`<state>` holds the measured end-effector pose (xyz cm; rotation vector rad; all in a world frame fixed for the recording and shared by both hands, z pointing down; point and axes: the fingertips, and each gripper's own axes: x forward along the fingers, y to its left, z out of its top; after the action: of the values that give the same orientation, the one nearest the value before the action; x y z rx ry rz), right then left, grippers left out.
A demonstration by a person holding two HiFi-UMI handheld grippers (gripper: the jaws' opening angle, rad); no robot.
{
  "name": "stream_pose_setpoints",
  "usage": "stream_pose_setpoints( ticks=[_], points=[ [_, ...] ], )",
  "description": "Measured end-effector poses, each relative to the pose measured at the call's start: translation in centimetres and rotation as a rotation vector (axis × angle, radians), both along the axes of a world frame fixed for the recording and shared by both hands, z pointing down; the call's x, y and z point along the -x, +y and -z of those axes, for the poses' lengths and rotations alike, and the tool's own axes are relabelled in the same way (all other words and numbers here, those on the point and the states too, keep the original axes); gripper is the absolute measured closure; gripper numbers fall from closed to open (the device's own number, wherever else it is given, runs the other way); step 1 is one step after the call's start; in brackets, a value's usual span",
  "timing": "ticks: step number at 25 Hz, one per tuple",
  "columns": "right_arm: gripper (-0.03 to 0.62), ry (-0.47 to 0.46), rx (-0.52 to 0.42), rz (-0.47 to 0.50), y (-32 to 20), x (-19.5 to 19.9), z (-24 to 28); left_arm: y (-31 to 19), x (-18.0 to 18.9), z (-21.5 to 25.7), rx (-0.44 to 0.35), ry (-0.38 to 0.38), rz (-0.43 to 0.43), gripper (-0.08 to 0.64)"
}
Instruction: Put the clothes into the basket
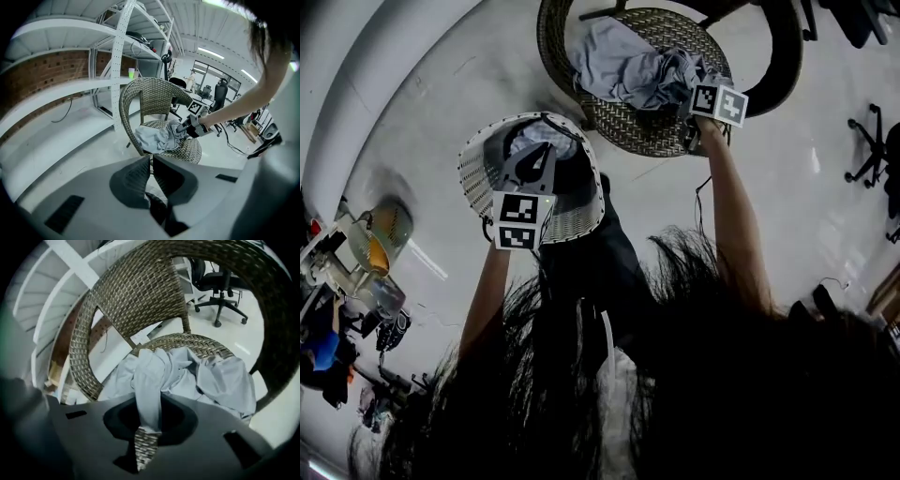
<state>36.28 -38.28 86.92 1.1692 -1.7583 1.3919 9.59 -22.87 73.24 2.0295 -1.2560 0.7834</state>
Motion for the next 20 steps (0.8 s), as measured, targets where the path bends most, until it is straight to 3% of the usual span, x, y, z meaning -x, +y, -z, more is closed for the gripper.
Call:
stream_pose_setpoints(
  ticks=[5, 14, 20],
  points=[
    [0.525, -0.243, -0.063, -0.129, 1.9, 3.0, 6.7, 2.2, 1.9, 3.4, -0.042, -0.013, 0.016, 0.529],
    [0.528, -0.442, -0.172, -0.113, 7.6, 8.5, 22.5, 8.4, 4.3, 12.6, -0.136, 0.011, 0.074, 0.529],
    [0.528, -0.516, -0.27, -0.032, 12.3, 11.8, 33.9, 13.5, 6.1, 19.3, -0.225, 0.031, 0.082, 0.529]
  ],
)
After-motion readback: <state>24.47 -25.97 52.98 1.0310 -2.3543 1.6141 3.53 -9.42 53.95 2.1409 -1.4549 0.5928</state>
